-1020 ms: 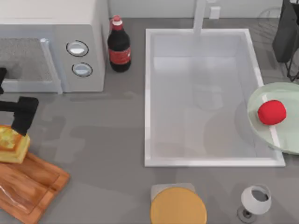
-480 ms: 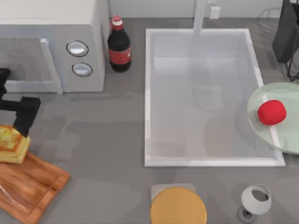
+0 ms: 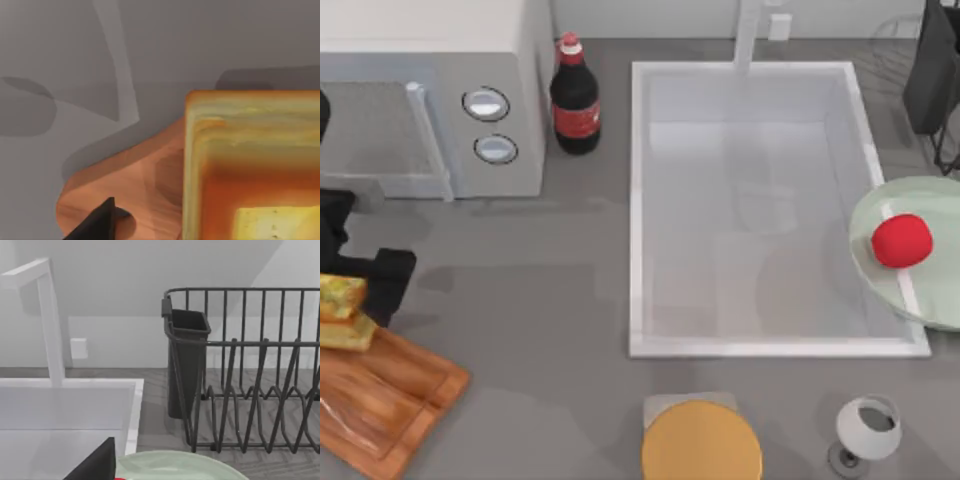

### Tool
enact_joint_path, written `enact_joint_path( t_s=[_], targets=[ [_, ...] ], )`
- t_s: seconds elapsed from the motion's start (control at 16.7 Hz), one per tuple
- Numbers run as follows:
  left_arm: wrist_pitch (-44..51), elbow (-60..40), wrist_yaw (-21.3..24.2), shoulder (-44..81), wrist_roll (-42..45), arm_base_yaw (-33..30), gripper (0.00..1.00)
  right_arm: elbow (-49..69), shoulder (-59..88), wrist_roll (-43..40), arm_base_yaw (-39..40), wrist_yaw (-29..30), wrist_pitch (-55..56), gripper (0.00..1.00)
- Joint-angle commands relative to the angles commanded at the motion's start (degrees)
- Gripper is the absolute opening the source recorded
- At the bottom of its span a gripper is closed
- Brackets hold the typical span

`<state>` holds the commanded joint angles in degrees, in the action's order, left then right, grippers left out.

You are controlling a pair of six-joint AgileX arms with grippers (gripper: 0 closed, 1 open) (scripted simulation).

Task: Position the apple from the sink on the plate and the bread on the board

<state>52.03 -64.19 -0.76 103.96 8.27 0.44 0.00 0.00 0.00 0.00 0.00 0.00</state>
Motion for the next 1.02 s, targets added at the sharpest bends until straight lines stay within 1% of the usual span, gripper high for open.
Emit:
enact_joint_path(
  t_s=[0.18, 0.42, 1.02],
  targets=[
    [-4.02, 1.33, 0.03, 2.62, -0.53, -0.57, 1.00, 0.00, 0.00, 0.00, 0.00, 0.00, 0.00, 1.00],
    [-4.38, 1.32, 0.03, 2.94, -0.59, -0.64, 1.00, 0.00, 0.00, 0.00, 0.00, 0.00, 0.00, 1.00],
    [-4.38, 1.32, 0.03, 2.94, -0.59, -0.64, 0.25, 0.00, 0.00, 0.00, 0.00, 0.00, 0.00, 1.00]
  ],
)
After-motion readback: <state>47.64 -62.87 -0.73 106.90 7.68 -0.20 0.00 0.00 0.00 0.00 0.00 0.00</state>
